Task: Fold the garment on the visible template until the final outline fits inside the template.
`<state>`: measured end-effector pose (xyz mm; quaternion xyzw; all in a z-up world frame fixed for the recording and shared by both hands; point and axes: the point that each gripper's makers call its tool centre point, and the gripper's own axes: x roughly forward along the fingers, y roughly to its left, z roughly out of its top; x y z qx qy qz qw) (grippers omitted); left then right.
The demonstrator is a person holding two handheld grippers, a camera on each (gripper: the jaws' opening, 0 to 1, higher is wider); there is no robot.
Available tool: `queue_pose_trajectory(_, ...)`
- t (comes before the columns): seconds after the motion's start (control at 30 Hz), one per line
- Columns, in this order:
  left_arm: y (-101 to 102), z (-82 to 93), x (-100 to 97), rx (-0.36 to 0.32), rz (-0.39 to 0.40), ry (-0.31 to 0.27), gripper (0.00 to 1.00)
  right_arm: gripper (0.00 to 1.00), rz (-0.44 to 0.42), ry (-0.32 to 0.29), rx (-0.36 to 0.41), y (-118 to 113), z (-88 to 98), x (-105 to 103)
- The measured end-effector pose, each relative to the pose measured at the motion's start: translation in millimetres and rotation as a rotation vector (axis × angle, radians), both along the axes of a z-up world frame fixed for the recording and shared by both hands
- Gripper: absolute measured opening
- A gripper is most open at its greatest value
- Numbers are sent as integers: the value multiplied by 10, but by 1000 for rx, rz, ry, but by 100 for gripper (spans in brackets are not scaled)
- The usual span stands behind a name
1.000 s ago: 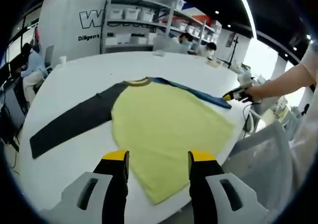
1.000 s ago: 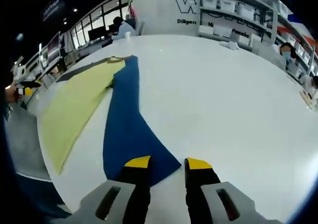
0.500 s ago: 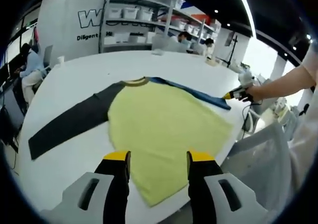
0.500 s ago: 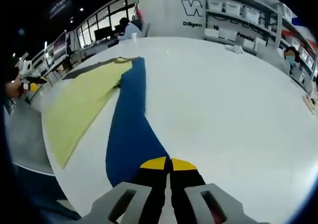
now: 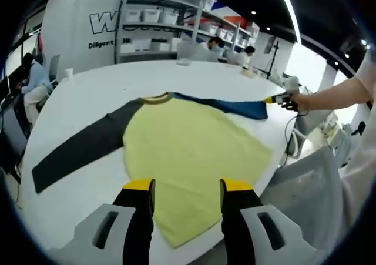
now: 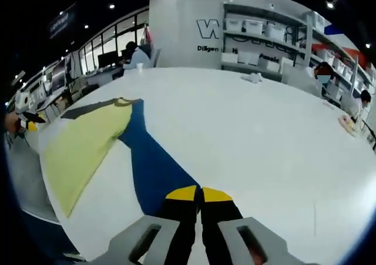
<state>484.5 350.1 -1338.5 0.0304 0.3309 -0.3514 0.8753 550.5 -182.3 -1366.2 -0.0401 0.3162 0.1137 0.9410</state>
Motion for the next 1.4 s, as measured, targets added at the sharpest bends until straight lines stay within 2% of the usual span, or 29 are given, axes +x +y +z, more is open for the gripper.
queue_pose_trajectory(0.07,-12,19,-3,3,-1,-1,42,0,-15,-12,15,-67,57,75)
queue_pose_trajectory(0.17,-14,34,-5,6,3,-3,42,0,-18,-34,-19,-193,158,224)
queue_pose_trajectory(0.27,-18,39,-16,13,8,-2,42,0,-42,-35,-38,-338,176,332)
queue_pose_trajectory(0.43,-42,55,-40,18,17,-1,42,0,-70,3,-64,-480,38,390)
queue_pose_trajectory(0.5,-51,57,-48,20,21,0,42,0,-32,22,-126,-503,-37,400)
queue_pose_trajectory(0.73,-76,35,-113,35,35,12,42,0,3,56,-158,-542,-187,601)
queue_pose_trajectory(0.87,-136,24,-152,40,36,17,41,0,-17,159,-180,-633,-402,557)
queue_pose_trajectory(0.97,-188,17,-165,40,36,19,41,0,-2,208,-194,-635,-543,510)
queue_pose_trajectory(1.03,-202,6,-162,44,36,20,41,0,12,207,-205,-614,-575,521)
queue_pose_trajectory(1.13,-198,-10,-155,50,38,22,41,0,34,207,-270,-655,-597,531)
queue_pose_trajectory(1.2,-197,-15,-157,51,39,24,41,0,24,215,-257,-660,-610,524)
queue_pose_trajectory(1.27,-193,-26,-161,58,36,27,41,0,12,185,-287,-705,-564,551)
queue_pose_trajectory(1.4,-167,-32,-147,58,44,28,41,4,16,170,-337,-678,-516,495)
